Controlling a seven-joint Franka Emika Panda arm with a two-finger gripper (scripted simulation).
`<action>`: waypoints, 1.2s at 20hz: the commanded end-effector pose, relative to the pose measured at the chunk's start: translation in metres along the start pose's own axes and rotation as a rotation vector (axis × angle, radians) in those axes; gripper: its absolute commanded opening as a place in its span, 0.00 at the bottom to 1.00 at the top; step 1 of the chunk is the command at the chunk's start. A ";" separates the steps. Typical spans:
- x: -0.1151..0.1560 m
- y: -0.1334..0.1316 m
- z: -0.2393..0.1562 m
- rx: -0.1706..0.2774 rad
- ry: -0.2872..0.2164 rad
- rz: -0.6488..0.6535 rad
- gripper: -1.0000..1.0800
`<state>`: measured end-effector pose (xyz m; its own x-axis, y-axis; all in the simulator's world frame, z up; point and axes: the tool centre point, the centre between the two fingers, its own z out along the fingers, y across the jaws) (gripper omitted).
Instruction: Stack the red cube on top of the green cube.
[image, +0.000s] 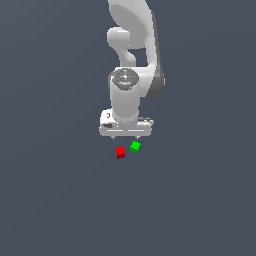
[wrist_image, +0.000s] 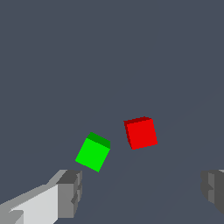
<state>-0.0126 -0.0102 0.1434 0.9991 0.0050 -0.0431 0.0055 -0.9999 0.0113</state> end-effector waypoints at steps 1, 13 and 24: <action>0.000 0.000 0.000 0.000 0.000 0.000 0.96; 0.002 0.001 0.006 0.003 0.002 0.106 0.96; 0.007 0.006 0.021 0.010 0.008 0.384 0.96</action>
<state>-0.0074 -0.0155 0.1250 0.9444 -0.3273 -0.0314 -0.3270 -0.9449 0.0147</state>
